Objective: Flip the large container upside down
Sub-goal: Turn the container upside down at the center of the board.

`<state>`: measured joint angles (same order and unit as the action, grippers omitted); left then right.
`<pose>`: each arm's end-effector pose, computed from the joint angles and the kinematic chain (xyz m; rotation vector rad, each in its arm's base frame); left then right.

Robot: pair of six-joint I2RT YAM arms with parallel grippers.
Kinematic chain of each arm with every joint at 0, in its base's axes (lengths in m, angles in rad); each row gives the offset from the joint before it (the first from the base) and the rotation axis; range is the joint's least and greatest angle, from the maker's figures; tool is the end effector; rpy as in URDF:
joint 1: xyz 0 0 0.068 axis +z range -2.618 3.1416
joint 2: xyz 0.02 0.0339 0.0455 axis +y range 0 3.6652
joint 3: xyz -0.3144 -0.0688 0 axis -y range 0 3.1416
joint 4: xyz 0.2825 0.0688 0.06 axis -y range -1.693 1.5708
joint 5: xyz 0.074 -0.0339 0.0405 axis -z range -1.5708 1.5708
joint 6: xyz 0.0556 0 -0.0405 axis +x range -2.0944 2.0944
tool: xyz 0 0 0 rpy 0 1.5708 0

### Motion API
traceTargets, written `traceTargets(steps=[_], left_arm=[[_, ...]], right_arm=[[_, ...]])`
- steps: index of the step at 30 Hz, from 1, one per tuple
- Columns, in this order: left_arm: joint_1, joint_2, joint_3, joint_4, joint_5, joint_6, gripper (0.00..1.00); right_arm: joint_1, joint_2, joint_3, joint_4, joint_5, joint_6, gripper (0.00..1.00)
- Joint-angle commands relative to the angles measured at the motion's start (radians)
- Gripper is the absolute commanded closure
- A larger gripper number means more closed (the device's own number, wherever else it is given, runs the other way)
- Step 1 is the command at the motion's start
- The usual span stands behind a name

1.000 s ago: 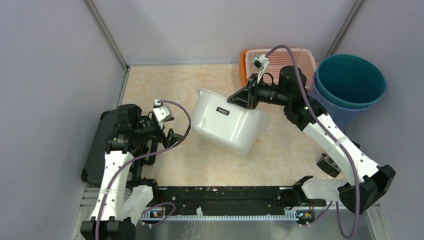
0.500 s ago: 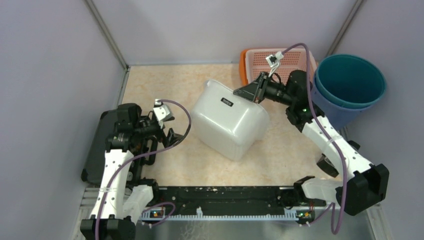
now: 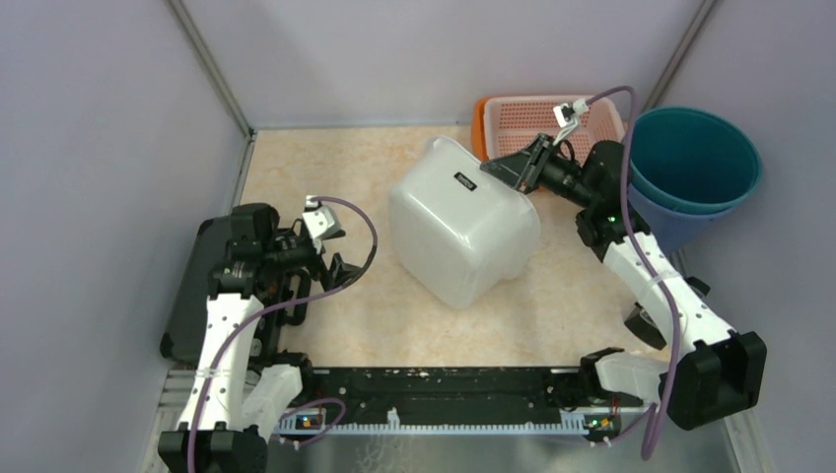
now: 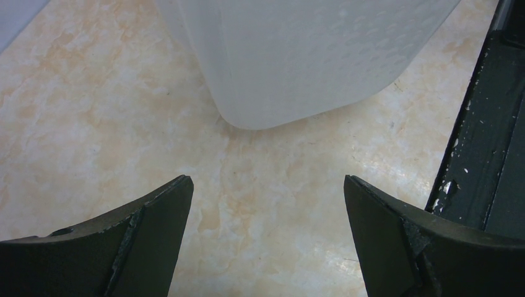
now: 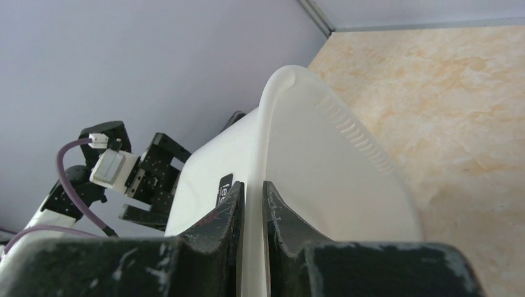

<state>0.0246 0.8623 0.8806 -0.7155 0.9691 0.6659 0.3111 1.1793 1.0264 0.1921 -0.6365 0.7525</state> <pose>0.1787 -0.0415 0.3497 1.0657 1.6937 -0.6555 0.2821 0.1254 0.4250 -0.1853 1.6875 1.3030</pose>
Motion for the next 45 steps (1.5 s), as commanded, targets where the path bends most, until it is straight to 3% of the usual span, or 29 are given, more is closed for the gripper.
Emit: traceTargets(steps=[1, 14, 23, 35, 45], left_arm=[[0.005, -0.002, 0.027, -0.004, 0.030, 0.020, 0.01], [0.004, 0.008, 0.018, 0.018, 0.040, 0.011, 0.01], [0.005, 0.118, 0.032, 0.168, 0.099, -0.033, 0.01], [-0.002, 0.339, 0.073, 0.450, 0.276, -0.287, 0.01], [-0.021, 0.458, 0.024, 0.694, 0.237, -0.510, 0.01]], right_arm=[[-0.042, 0.012, -0.037, -0.093, 0.003, -0.068, 1.00], [-0.141, 0.029, -0.031, -0.107, -0.066, -0.093, 1.00], [-0.191, 0.036, -0.039, -0.112, -0.103, -0.102, 0.99], [-0.204, 0.016, -0.054, -0.154, -0.043, -0.204, 1.00], [-0.234, 0.062, -0.084, -0.141, -0.016, -0.204, 1.00]])
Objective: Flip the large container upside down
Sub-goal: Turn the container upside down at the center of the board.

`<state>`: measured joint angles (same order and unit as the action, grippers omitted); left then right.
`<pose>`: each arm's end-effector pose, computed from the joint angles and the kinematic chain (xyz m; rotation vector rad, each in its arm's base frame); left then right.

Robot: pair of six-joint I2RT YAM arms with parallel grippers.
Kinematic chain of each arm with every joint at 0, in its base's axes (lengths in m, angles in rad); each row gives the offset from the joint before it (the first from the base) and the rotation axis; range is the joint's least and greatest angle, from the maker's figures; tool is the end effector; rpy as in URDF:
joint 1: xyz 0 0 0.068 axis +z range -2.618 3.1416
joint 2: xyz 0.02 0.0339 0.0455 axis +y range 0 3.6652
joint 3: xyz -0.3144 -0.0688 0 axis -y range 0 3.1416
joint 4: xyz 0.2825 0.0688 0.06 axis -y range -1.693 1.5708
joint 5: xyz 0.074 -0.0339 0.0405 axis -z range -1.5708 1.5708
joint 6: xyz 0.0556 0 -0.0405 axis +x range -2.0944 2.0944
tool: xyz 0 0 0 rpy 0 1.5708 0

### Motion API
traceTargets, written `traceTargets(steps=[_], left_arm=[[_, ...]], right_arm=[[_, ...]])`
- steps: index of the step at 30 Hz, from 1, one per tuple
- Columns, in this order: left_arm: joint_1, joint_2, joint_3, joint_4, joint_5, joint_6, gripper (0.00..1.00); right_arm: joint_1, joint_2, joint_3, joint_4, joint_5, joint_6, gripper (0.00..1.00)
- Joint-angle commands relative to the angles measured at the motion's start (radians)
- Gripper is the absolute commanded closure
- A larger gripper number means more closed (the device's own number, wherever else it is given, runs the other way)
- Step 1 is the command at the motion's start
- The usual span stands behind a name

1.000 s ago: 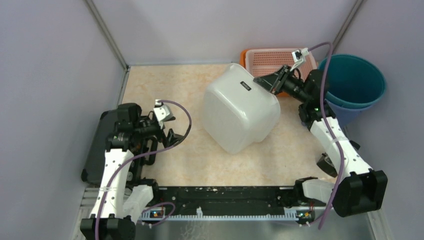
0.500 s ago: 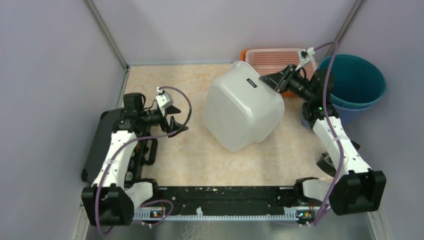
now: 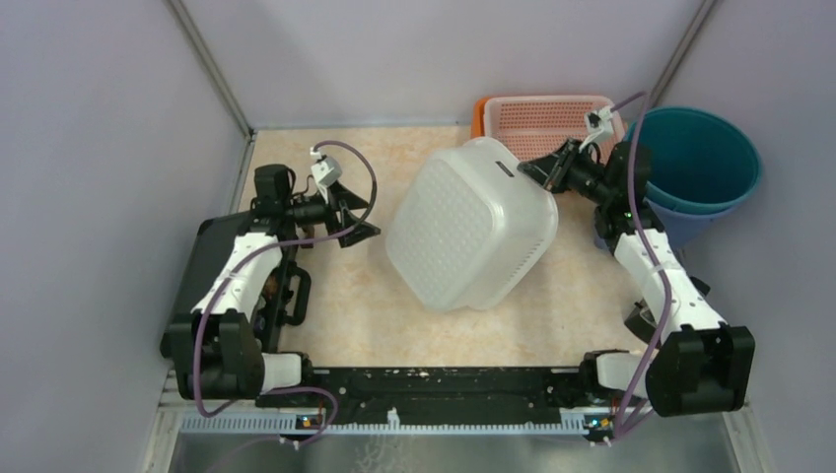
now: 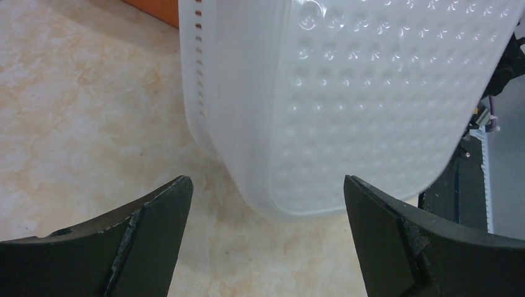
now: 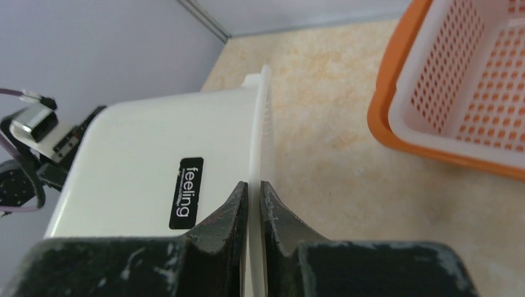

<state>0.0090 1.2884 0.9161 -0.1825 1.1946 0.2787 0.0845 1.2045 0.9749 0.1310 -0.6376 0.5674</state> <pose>0.2981 -0.0490 0.3188 0.9029 1.6653 -1.0511 0.3103 0.0595 0.3895 -0.0861 1.7517 1.0129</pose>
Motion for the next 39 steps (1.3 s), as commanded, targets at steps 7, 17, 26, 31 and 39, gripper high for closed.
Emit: traceTargets(steps=[7, 17, 26, 31, 39], left_arm=[[-0.034, 0.087, -0.034, 0.175, 0.033, -0.185, 0.01], [-0.034, 0.041, -0.048, 0.115, 0.038, -0.103, 0.01], [-0.032, 0.047, 0.036, -0.182, -0.057, 0.053, 0.01], [-0.030, 0.065, 0.091, -0.313, -0.166, 0.097, 0.01], [-0.030, 0.076, 0.103, -0.439, -0.271, 0.157, 0.01]], right_arm=[[-0.028, 0.049, -0.073, -0.019, -0.044, 0.035, 1.00], [-0.029, 0.063, -0.123, 0.056, -0.061, 0.056, 1.00], [-0.029, 0.053, -0.155, 0.076, -0.056, 0.042, 1.00], [-0.029, 0.053, -0.165, 0.084, -0.050, 0.042, 1.00], [-0.029, 0.047, -0.179, 0.101, -0.038, 0.037, 1.00]])
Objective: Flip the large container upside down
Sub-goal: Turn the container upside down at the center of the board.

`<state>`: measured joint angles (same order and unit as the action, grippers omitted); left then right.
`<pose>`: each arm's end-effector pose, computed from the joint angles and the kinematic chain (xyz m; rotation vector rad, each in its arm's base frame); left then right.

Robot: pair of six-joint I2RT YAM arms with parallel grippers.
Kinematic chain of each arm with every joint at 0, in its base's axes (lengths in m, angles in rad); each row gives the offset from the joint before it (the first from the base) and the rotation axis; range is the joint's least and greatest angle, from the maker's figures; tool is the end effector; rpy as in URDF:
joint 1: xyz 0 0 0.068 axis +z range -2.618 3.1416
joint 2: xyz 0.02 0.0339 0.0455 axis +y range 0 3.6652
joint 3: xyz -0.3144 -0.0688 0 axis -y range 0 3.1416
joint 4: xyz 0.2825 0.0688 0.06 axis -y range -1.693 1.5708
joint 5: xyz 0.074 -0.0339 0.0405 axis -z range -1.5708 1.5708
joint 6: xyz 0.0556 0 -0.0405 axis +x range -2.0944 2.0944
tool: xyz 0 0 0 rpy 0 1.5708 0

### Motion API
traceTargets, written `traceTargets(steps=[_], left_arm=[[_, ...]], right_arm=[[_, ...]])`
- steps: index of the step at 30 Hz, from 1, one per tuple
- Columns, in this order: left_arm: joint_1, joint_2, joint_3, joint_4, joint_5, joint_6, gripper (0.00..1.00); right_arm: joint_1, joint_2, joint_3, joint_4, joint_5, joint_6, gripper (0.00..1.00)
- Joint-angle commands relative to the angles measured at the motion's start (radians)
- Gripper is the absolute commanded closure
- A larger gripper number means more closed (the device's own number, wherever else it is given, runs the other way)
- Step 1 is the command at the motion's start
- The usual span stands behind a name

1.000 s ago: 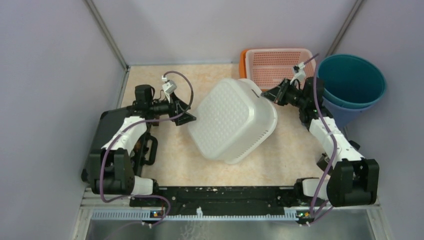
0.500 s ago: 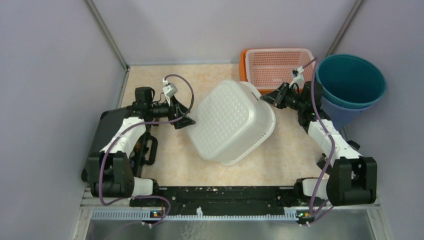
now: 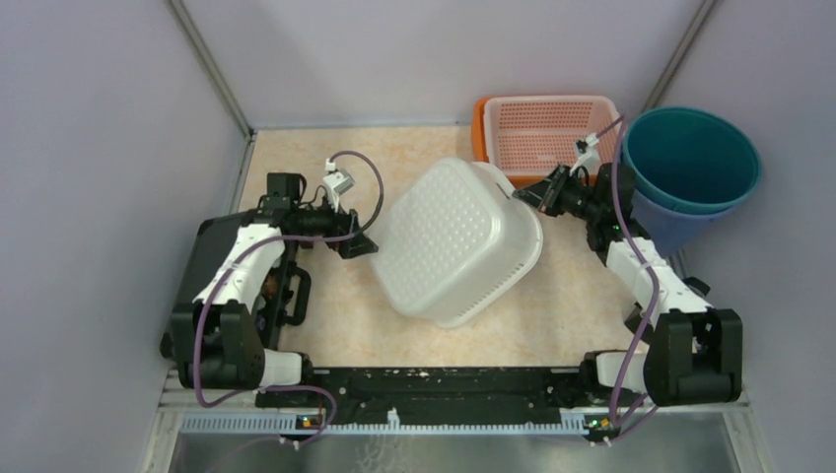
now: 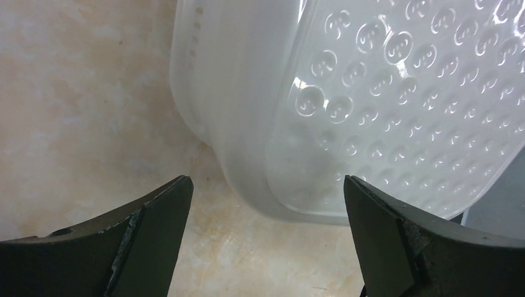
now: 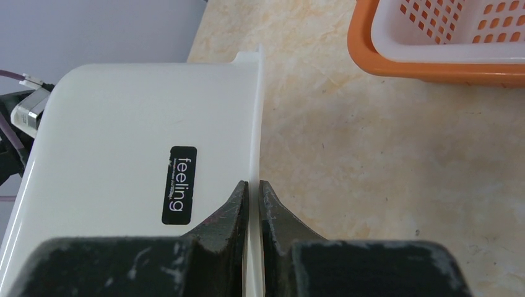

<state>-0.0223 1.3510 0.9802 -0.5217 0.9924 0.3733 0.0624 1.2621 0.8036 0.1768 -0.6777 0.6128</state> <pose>0.3009 -0.0533 0.2926 0.8179 2.0098 -1.0048 0.3143 0.0546 0.3092 0.0314 1.9310 1.0856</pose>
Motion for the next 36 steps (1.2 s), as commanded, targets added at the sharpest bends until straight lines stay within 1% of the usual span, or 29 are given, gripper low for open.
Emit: traceTargets(steps=[1, 7, 11, 24, 36], left_arm=[[0.002, 0.016, 0.038, -0.117, -0.076, 0.073, 0.01], [0.002, 0.063, 0.049, -0.168, -0.066, 0.101, 0.01], [0.002, 0.112, 0.054, -0.168, -0.039, 0.091, 0.01], [-0.001, 0.200, 0.088, -0.099, 0.057, -0.016, 0.03], [-0.021, 0.242, 0.113, -0.013, 0.123, -0.129, 0.01]], right_arm=[[-0.007, -0.010, -0.010, 0.058, 0.004, -0.008, 1.00], [-0.007, -0.003, -0.012, 0.067, 0.018, -0.008, 1.00], [-0.007, 0.000, -0.015, 0.070, 0.030, -0.018, 1.00], [-0.007, 0.043, -0.024, 0.090, 0.049, -0.047, 1.00], [-0.008, 0.079, -0.029, 0.132, 0.049, -0.053, 1.00]])
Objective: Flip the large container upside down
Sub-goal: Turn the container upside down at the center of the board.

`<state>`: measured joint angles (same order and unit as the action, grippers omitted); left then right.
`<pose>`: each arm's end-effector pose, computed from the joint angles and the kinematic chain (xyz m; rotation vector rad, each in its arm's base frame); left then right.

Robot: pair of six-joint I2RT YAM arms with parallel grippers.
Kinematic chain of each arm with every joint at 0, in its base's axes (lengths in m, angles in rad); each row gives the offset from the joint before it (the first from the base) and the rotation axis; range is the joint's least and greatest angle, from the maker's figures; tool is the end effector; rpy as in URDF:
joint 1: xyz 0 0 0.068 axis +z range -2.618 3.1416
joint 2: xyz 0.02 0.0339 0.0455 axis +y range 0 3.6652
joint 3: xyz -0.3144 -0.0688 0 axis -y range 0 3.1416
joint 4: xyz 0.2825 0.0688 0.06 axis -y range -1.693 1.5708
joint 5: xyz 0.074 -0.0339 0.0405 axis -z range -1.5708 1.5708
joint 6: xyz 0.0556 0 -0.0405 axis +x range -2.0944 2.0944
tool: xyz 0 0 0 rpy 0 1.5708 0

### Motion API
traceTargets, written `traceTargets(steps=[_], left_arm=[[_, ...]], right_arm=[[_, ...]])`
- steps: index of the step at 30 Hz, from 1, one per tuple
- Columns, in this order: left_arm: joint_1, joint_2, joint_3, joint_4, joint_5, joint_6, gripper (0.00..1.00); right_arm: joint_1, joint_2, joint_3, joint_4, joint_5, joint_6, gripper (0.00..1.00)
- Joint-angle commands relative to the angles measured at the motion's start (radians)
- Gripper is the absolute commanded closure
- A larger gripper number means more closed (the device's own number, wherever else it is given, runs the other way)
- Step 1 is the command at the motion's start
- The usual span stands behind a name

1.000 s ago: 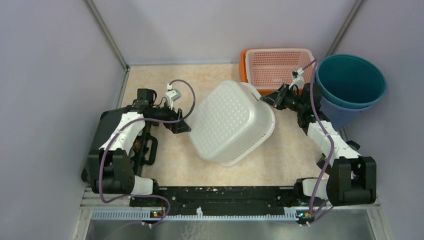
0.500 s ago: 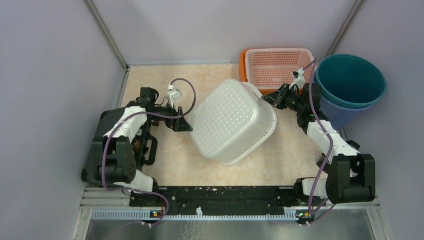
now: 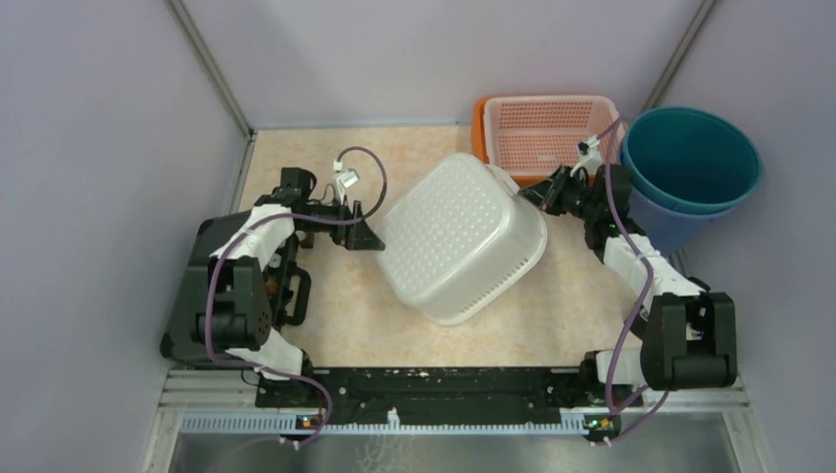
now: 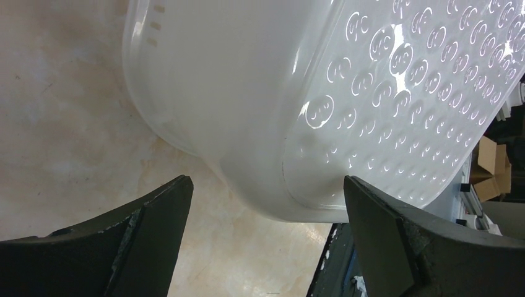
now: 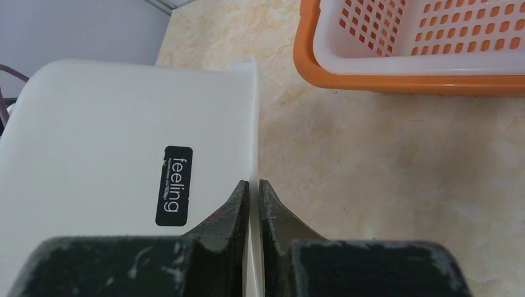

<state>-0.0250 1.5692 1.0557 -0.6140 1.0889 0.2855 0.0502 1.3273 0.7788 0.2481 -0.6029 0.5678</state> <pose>0.3365 -0.0577 0.2513 0.6569 2.1944 -1.2962 0.3290 0.0481 0.2871 0.0648 1.9339 0.9814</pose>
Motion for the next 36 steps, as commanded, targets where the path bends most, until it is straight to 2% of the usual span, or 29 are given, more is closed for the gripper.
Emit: traceTargets(steps=[1, 11, 18, 27, 36], left_arm=[[-0.022, 0.026, 0.041, 0.082, 0.028, -0.047, 0.01], [-0.054, 0.008, 0.043, 0.093, 0.024, -0.057, 0.02], [-0.088, -0.033, 0.016, 0.114, -0.079, -0.038, 0.06], [-0.102, -0.064, -0.014, 0.146, -0.145, -0.018, 0.11], [-0.135, -0.109, -0.066, 0.171, -0.221, 0.047, 0.12]], right_arm=[[0.005, 0.015, -0.004, 0.063, -0.026, -0.009, 1.00], [0.005, 0.033, -0.012, 0.075, -0.026, -0.009, 1.00], [0.005, 0.043, -0.024, 0.078, -0.034, -0.018, 1.00], [0.005, 0.057, -0.047, 0.092, -0.085, -0.024, 1.00], [0.005, 0.076, -0.079, 0.140, -0.142, -0.012, 0.99]])
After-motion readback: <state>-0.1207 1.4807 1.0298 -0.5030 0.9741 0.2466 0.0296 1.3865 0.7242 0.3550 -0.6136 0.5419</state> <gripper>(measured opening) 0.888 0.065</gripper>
